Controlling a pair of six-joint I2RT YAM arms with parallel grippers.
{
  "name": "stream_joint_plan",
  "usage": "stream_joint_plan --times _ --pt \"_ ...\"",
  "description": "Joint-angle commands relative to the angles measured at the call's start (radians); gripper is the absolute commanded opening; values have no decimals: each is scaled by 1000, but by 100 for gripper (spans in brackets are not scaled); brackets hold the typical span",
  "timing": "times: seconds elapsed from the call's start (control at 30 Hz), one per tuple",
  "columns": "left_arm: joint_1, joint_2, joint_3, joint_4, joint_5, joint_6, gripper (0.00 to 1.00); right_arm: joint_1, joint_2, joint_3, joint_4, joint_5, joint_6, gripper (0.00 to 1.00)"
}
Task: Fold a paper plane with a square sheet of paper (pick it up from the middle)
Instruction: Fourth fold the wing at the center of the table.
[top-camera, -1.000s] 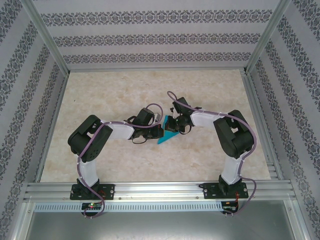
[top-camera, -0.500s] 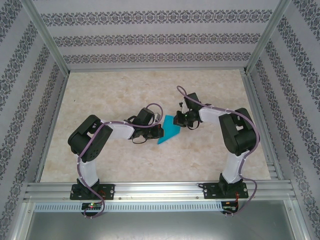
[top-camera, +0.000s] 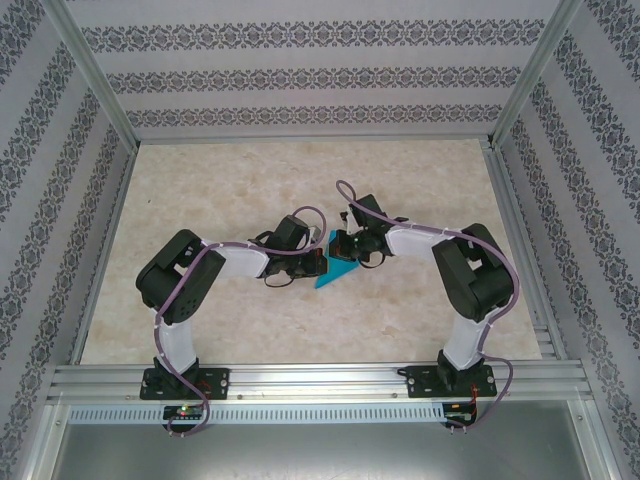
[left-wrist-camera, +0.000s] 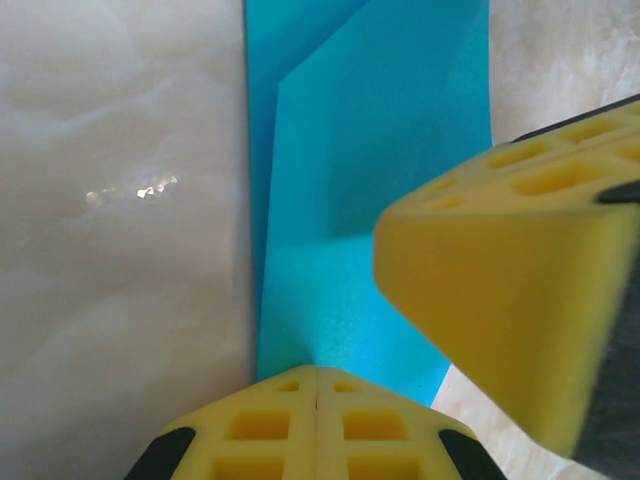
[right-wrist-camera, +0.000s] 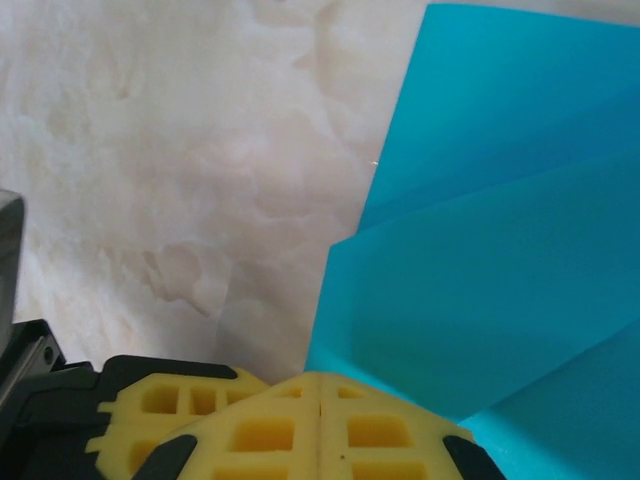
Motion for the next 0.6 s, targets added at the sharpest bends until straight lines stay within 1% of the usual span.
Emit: stream_joint_plan --times 0.0,0.17,0.33,0.4,0.57 --pt "8 59 -37 -185 -61 6 0 19 19 -17 40 -7 54 0" --pt "9 62 -38 -179 -58 2 0 35 34 -30 36 -7 129 0" --pt "9 61 -41 -173 -58 -3 0 38 42 -61 47 -27 277 0" --pt "9 61 -44 -171 -60 -8 0 38 36 -77 53 -16 316 0" --pt "9 62 -48 -171 -61 -11 0 20 39 -88 -2 57 309 0"
